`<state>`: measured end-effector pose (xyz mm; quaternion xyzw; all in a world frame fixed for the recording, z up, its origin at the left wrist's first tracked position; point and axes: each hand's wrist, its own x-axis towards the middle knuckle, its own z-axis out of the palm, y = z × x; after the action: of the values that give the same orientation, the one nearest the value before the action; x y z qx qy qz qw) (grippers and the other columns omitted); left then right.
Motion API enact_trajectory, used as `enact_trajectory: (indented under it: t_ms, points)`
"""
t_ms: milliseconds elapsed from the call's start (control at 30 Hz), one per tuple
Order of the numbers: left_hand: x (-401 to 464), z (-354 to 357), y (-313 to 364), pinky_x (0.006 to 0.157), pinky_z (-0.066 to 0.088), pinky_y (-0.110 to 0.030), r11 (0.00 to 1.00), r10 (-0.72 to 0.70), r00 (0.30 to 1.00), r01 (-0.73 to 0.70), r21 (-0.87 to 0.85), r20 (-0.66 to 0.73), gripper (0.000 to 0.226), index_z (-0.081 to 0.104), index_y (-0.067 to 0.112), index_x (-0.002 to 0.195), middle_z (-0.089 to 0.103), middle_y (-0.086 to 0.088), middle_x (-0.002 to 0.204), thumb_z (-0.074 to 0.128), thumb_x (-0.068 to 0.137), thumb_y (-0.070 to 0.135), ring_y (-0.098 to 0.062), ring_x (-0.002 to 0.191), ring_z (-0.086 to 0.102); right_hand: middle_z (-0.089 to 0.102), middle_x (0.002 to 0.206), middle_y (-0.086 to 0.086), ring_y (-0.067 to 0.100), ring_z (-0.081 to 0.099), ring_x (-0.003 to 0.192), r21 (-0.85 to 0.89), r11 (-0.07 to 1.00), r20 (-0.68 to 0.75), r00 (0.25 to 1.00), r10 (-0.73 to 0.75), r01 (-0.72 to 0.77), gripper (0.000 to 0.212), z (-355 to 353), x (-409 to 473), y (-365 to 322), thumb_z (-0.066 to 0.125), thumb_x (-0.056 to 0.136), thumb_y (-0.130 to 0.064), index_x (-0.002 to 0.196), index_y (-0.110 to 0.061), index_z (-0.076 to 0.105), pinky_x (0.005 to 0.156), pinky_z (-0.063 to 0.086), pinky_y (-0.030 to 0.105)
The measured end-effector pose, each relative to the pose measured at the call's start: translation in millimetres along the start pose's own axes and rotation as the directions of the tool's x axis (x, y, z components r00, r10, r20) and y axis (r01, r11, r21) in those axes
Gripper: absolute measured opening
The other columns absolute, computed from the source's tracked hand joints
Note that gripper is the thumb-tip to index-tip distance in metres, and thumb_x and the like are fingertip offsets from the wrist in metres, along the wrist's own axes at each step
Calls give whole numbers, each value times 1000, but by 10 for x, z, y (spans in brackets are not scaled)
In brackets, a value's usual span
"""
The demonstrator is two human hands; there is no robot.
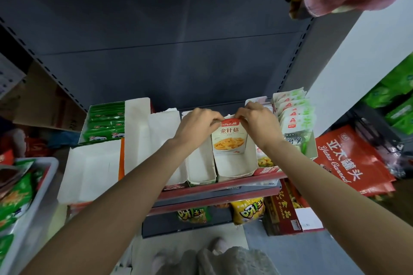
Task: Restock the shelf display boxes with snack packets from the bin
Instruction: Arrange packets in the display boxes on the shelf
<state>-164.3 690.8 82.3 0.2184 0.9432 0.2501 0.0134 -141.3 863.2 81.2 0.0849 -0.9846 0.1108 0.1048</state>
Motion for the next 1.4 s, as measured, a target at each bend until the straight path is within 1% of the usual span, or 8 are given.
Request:
enact_trajectory:
  t_ms: [167, 433, 633, 867, 1033, 1133, 1267, 1400]
  points:
    - [37, 25, 38, 83, 51, -36, 998, -41, 999, 42, 40, -12, 26, 65, 19, 116, 66, 0, 114, 60, 91, 24, -19, 101, 62, 61, 100, 12, 30, 55, 96, 24, 1000, -23, 1000, 5, -5, 19, 15, -35, -59, 62, 87, -11, 104, -7, 67, 75, 47, 39]
    - [-278, -308, -166, 84, 51, -34, 968, -160, 980, 132, -213, -117, 23, 65, 16, 111, 66, 0, 104, 57, 90, 14, -14, 89, 61, 58, 101, 11, 26, 58, 92, 336, 940, 63, 997, 36, -55, 19, 9, 140, -518, 56, 88, -7, 107, -7, 62, 79, 46, 32]
    - [-877, -877, -837, 75, 48, -24, 902, -386, 890, 308, -304, -242, 20, 68, 19, 103, 67, 3, 88, 58, 87, 14, -11, 74, 59, 60, 106, 5, 20, 59, 95, 393, 917, 206, 964, -167, 75, 24, 130, 371, -1538, 53, 91, -13, 114, -13, 61, 83, 44, 28]
    - [-2087, -1586, -2101, 78, 53, -39, 812, -579, 732, 477, -337, -358, 12, 69, 13, 96, 72, -10, 91, 60, 89, 14, -26, 87, 67, 64, 105, 12, 28, 59, 98, 444, 871, 254, 903, -347, 210, 25, 458, 414, -3320, 53, 88, -13, 110, -12, 63, 84, 47, 35]
    - [-3023, -2089, -2929, 80, 47, -30, 768, -639, 715, 577, -278, -283, 18, 67, 7, 101, 69, -11, 100, 58, 87, 14, -25, 92, 64, 63, 108, 13, 29, 60, 100, 482, 854, 314, 871, -377, 196, 26, 790, 255, -4494, 54, 87, -11, 112, -13, 62, 82, 45, 34]
    - [-3473, -2249, -3311, 77, 48, -35, 778, -629, 729, 589, -220, -270, 39, 69, 3, 91, 69, -15, 97, 47, 80, 33, -30, 87, 64, 62, 109, 13, 29, 60, 102, 501, 858, 367, 870, -331, 115, 25, 995, 181, -4999, 53, 90, -11, 114, -11, 59, 83, 45, 32]
    - [-3872, -2332, -3753, 94, 32, -24, 723, -689, 716, 669, -173, -109, 41, 58, 1, 122, 57, -18, 126, 54, 90, 26, -27, 118, 52, 62, 118, 11, 26, 58, 110, 513, 858, 460, 834, -305, 31, 32, 1261, 135, -5490, 57, 90, -13, 122, -9, 56, 90, 44, 30]
    - [-4078, -2221, -4170, 109, 27, -29, 706, -695, 717, 694, -144, 50, 72, 34, 8, 143, 34, -12, 148, 68, 85, 31, -23, 135, 34, 59, 125, 11, 28, 57, 113, 466, 885, 543, 788, -292, 7, 42, 1563, 181, -5799, 60, 89, -20, 129, -11, 52, 92, 47, 35]
